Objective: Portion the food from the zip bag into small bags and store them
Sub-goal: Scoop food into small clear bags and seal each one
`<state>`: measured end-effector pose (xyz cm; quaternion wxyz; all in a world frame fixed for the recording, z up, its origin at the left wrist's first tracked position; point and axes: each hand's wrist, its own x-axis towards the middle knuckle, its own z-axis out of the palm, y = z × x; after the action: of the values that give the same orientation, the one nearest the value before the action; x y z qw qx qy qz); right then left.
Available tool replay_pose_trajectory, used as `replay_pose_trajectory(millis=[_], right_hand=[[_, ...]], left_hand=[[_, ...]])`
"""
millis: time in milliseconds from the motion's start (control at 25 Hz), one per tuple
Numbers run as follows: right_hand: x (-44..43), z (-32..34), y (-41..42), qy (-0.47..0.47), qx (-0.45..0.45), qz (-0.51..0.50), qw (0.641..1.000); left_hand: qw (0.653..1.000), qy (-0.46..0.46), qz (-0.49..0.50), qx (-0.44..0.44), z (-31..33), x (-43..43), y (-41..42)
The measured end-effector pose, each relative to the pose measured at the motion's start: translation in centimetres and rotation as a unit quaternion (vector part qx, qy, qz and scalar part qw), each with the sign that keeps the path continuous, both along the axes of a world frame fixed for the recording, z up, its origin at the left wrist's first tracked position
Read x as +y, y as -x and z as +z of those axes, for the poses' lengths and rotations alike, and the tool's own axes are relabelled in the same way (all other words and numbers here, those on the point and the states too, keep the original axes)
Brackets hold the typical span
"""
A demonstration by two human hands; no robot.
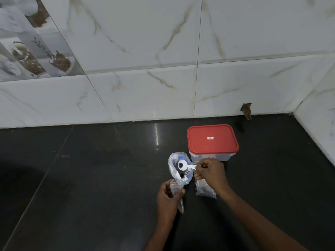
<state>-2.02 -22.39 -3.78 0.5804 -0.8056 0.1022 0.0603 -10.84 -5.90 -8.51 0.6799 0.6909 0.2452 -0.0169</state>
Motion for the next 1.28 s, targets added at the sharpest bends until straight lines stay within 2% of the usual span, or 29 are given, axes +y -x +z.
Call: replay_pose_trajectory(millis=[40,80,160,200,280,400,480,640,840,960,1120,1200,1280], right_hand=[[0.1,-0.1,-0.1,0.083,-0.06,0.045,0.994],[0.1,-0.2,-0.2,0.179,-0.114,0.109,0.971],[0.3,-0.7,-0.3,0.367,-0.178,0.248,0.879],[0.4,-1.0,-0.3,0.427,-0.191,0.29,0.835],[0.4,-0.5,-0.1,0.47,-0.179,0.33,0.799],[0.4,0.3,0.1,0.49,-0.167,0.361,0.776],[0.5,0.3,0.5,0.494,-0.206,0.365,0.762],[0.3,-0.5,0.2,0.487,-0.21,0.336,0.778],[0.1,-1.2,0.6,0.491,-0.26,0.349,0.755],[0.1,-0.8,0.6,0.483,-0.245,0.343,0.768],[0.2,-1.2,0.6,0.475,-0.245,0.364,0.763],[-0.1,-0.7,0.6,0.457,-0.235,0.363,0.777],[-0.2,0.1,0.1,0.431,-0.182,0.346,0.813]], left_hand=[[1.0,0.001,0.003,0.001,-0.1,-0.1,0.0],[1.0,0.0,0.004,0.004,-0.1,-0.2,0.1],[1.0,0.009,0.005,0.008,-0.3,-0.5,0.3],[1.0,0.019,0.003,0.01,-0.4,-0.7,0.4],[0.999,0.04,-0.003,0.017,-0.5,-1.1,0.6],[0.997,0.075,0.012,0.027,-0.5,-1.3,0.6],[0.995,0.096,0.03,0.023,-0.7,-1.3,0.3],[0.99,0.131,0.04,0.021,-0.2,-1.5,-0.1],[0.989,0.138,0.049,0.013,-0.2,-1.5,0.1],[0.989,0.136,0.053,0.01,-0.1,-1.7,0.1],[0.989,0.137,0.05,0.011,-0.1,-1.7,0.1],[0.989,0.138,0.052,0.008,0.0,-1.9,-0.2],[0.989,0.135,0.054,0.008,0.0,-2.1,-0.3]])
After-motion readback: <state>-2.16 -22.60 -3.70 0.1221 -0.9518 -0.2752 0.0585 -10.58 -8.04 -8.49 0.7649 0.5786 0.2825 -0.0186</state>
